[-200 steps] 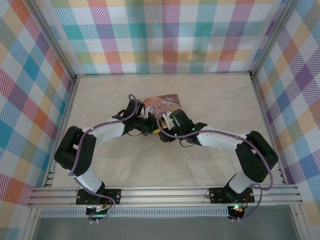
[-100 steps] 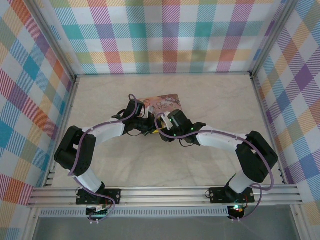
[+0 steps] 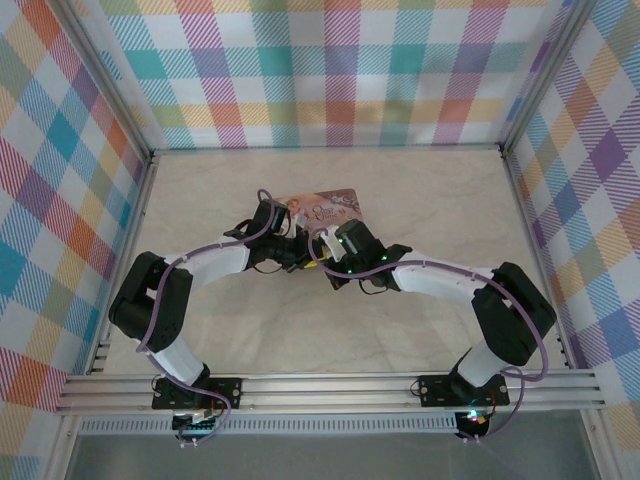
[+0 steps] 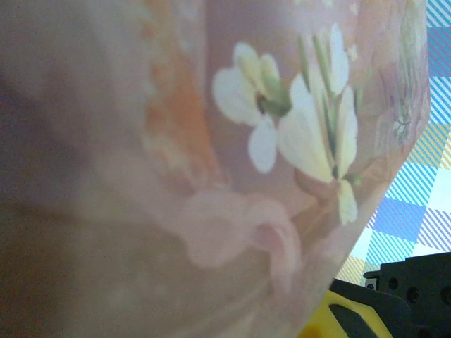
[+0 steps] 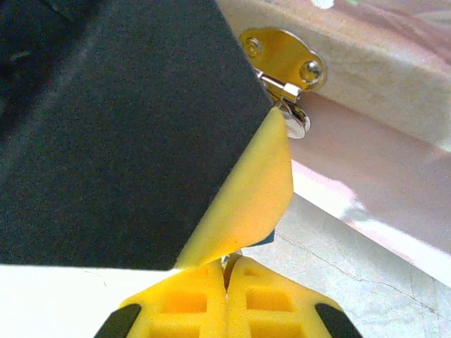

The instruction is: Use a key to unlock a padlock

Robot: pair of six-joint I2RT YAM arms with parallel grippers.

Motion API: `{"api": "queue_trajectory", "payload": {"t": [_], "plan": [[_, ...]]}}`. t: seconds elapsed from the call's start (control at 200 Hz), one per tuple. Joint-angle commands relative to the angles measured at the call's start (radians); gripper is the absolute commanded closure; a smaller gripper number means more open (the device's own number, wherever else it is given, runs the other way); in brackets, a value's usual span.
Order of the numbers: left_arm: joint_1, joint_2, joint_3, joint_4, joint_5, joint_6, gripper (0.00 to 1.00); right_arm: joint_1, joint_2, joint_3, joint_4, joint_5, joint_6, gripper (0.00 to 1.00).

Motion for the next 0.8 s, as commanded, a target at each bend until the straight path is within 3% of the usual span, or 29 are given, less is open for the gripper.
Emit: {"api": "queue_trajectory", "payload": {"t": [0.0, 0.235, 0.795], "plan": [[-0.016, 0.0, 0.013, -0.004, 0.044, 0.011, 0.93, 0.005, 0.015, -0.013, 0.032, -0.053, 0.011, 1.0], [-0.016, 0.001, -0.07, 0.065, -0.004, -0.017, 0.73, 0.004, 0.08, -0.049, 0.084, -0.08, 0.05, 1.0], [0.015, -0.161, -0.195, -0.023, -0.182, 0.012, 0.6, 0.004, 0.188, -0.035, 0.066, -0.129, 0.001, 1.0]]}}
